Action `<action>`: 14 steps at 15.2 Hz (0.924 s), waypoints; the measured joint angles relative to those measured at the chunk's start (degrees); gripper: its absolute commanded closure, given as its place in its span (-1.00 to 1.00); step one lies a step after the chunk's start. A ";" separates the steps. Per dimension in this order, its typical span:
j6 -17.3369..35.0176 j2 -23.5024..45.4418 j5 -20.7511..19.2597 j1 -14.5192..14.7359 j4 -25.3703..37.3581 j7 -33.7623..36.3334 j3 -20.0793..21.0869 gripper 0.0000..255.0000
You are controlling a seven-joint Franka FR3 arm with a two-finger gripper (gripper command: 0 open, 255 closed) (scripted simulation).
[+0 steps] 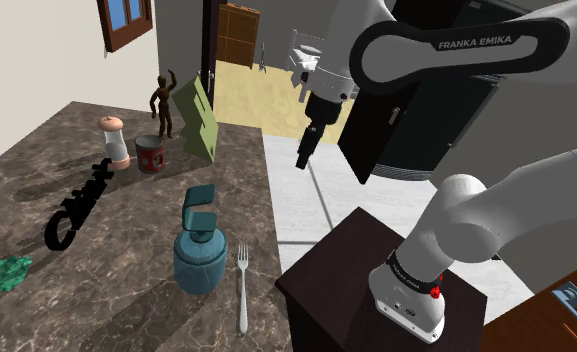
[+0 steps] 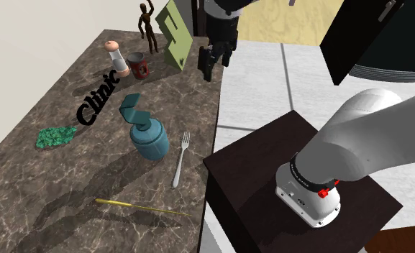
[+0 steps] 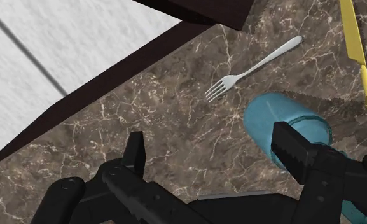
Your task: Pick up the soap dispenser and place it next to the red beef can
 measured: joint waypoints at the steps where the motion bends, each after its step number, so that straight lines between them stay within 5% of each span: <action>1: 2.41 0.98 0.70 1.07 -0.54 -0.23 0.98 -1.00; 14: 28.40 15.75 4.13 10.87 0.61 -7.48 9.58 -1.00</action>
